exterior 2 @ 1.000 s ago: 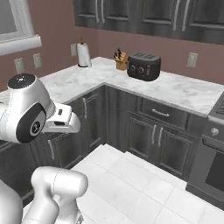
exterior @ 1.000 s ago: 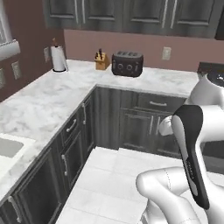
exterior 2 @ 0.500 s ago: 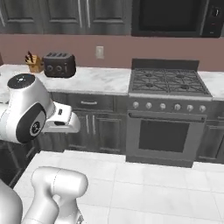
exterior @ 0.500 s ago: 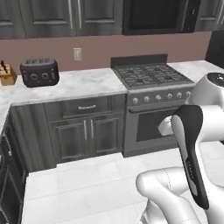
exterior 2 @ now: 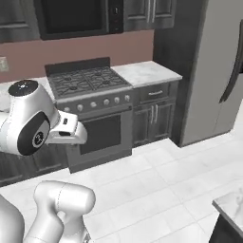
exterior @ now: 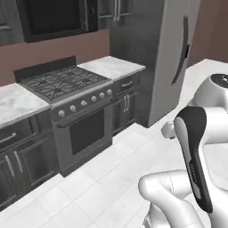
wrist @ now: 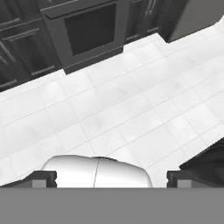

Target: Pick the mug and mug and place them in the sink. Then turn on the water.

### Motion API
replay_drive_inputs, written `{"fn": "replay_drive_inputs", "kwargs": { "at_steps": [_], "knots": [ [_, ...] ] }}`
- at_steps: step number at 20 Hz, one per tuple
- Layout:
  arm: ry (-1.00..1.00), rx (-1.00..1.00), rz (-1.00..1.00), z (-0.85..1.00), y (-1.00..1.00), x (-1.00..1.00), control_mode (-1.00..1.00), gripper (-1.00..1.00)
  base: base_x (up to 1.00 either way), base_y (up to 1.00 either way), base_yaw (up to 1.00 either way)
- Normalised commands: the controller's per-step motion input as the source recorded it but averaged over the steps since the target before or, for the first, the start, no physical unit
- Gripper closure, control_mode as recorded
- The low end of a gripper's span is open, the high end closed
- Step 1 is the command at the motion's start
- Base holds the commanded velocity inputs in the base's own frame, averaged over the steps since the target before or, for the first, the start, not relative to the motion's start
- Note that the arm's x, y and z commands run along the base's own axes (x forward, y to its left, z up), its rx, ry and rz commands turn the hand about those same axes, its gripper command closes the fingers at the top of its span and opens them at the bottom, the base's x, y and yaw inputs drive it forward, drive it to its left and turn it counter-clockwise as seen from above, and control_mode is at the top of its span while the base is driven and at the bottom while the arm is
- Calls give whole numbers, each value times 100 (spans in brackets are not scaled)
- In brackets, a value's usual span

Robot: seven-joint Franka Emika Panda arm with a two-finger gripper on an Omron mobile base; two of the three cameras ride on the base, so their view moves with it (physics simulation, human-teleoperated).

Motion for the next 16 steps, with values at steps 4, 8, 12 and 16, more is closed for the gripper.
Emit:
{"fn": "replay_drive_inputs", "kwargs": {
  "at_steps": [4,8,12,16],
  "knots": [
    [0,0,0,0,0,0,100,-100,0,0,-85],
    [0,0,0,0,0,0,100,-100,0,0,-83],
    [0,0,0,0,0,0,100,-100,0,6,-78],
    [0,0,0,0,0,0,100,-100,0,36,-68]
  ]
}}
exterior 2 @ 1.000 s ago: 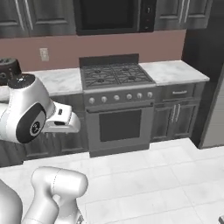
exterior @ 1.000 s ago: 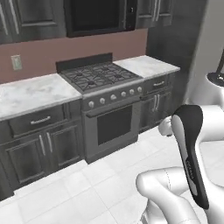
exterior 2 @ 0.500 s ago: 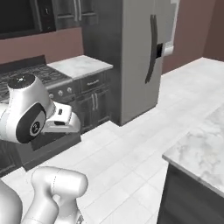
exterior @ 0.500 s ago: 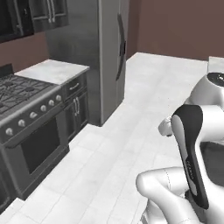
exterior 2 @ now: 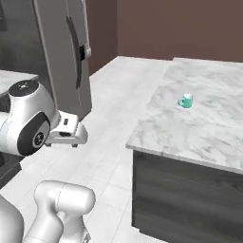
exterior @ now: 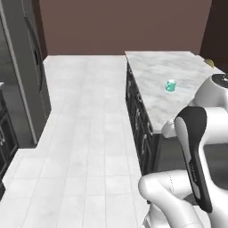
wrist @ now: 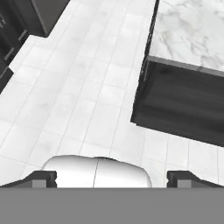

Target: Pick the mug and mug and place them in the sink. Then turn on the water.

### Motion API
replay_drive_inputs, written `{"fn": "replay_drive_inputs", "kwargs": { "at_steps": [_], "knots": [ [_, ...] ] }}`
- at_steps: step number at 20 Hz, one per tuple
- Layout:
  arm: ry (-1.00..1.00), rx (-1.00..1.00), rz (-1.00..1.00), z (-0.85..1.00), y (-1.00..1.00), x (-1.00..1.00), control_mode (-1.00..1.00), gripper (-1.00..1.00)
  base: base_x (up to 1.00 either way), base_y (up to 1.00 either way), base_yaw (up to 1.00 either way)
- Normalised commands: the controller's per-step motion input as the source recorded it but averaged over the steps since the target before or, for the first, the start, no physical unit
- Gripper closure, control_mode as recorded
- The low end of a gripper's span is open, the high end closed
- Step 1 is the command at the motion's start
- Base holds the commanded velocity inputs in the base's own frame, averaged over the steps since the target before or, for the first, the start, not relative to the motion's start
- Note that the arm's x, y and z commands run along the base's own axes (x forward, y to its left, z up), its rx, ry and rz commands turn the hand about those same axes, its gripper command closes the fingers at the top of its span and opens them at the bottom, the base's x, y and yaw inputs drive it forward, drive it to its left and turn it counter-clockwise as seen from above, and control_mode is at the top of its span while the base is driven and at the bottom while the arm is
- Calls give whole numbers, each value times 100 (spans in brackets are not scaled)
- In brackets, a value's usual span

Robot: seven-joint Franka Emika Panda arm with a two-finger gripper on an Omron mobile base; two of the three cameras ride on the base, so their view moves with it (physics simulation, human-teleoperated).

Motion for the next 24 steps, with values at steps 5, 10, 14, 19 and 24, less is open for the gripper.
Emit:
{"fn": "replay_drive_inputs", "kwargs": {
  "at_steps": [5,10,14,19,24],
  "knots": [
    [0,0,0,0,0,0,100,-100,0,56,-62],
    [0,0,0,0,0,0,100,-100,0,73,-60],
    [0,0,0,0,0,0,100,-100,0,83,-58],
    [0,0,0,0,0,0,100,-100,2,89,-53],
    [0,0,0,0,0,0,100,-100,17,99,-45]
  ]
}}
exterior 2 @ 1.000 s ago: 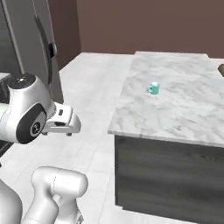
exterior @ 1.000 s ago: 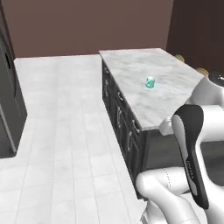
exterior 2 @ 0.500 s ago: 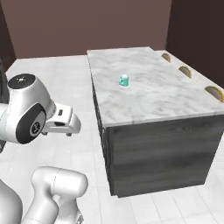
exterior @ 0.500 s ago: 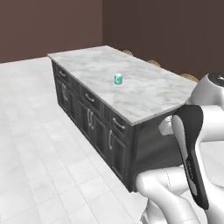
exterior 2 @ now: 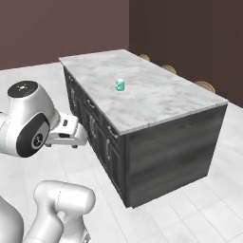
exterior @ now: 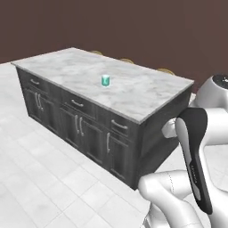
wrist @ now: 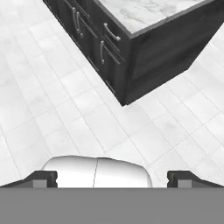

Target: Pick the mug and mug and place them in the sink. Then turn on the water.

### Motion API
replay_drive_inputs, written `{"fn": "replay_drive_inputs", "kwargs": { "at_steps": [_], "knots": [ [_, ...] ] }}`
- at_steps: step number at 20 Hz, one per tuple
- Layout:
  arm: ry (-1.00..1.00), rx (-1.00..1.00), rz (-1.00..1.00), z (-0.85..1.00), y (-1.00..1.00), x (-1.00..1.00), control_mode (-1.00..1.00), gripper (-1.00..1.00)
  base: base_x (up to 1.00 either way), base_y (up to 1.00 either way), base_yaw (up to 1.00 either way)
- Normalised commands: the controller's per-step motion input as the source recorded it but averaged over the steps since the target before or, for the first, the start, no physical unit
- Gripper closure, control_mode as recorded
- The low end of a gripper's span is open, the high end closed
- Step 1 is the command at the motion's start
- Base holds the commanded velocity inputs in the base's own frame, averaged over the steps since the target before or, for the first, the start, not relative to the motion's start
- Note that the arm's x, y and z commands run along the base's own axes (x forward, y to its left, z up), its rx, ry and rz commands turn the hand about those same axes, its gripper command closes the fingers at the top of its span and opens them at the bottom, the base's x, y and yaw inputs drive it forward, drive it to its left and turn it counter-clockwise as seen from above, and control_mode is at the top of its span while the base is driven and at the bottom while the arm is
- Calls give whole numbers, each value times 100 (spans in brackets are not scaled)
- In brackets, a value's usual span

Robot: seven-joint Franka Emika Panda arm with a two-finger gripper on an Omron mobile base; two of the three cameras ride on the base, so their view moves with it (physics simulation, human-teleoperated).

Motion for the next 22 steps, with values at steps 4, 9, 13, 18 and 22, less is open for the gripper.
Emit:
{"fn": "replay_drive_inputs", "kwargs": {
  "at_steps": [4,9,13,18,22],
  "knots": [
    [0,0,0,0,0,0,100,-100,23,100,-41],
    [0,0,0,0,0,0,100,-100,22,100,-39],
    [0,0,0,0,0,0,100,-100,31,96,-37],
    [0,0,0,0,0,0,100,-100,40,84,-35],
    [0,0,0,0,0,0,100,-100,44,74,-33]
  ]
}}
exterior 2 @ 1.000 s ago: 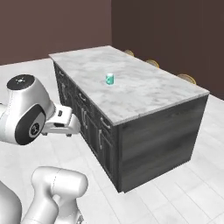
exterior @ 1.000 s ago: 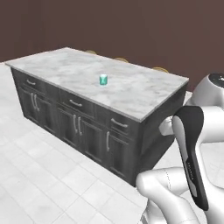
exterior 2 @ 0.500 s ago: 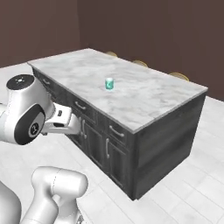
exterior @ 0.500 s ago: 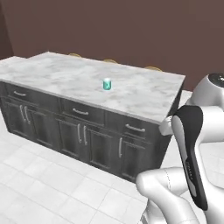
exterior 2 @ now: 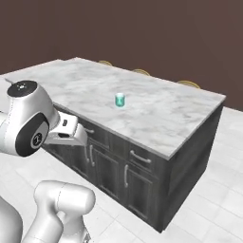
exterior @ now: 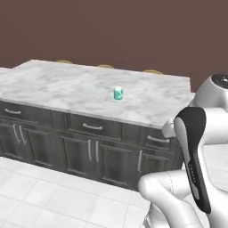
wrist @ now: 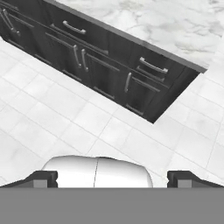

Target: Pick the mug and mug and place them in the sink. Then turn on the water.

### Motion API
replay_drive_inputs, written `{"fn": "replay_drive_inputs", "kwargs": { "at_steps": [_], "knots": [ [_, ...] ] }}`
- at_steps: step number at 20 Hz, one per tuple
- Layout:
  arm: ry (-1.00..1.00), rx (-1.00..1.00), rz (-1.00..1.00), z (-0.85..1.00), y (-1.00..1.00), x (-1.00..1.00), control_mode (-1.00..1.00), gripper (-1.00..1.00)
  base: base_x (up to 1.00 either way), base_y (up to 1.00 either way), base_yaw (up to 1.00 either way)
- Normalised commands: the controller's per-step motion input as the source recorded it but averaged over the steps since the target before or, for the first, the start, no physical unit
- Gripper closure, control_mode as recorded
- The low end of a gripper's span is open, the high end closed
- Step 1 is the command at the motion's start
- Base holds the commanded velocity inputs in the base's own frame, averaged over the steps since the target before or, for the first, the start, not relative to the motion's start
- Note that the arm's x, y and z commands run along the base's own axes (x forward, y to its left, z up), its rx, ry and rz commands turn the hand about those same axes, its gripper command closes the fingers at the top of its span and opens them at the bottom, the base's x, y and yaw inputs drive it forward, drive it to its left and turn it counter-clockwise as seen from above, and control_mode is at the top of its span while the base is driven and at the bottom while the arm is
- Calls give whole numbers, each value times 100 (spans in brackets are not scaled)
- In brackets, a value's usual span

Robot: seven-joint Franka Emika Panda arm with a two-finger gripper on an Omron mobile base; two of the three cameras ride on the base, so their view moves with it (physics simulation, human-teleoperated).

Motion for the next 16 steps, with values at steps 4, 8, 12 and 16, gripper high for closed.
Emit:
{"fn": "replay_drive_inputs", "kwargs": {
  "at_steps": [4,8,12,16],
  "knots": [
    [0,0,0,0,0,0,100,-100,55,51,-29],
    [0,0,0,0,0,0,100,-100,51,33,-27],
    [0,0,0,0,0,0,100,-100,39,14,-27],
    [0,0,0,0,0,0,100,-100,20,11,-31]
  ]
}}
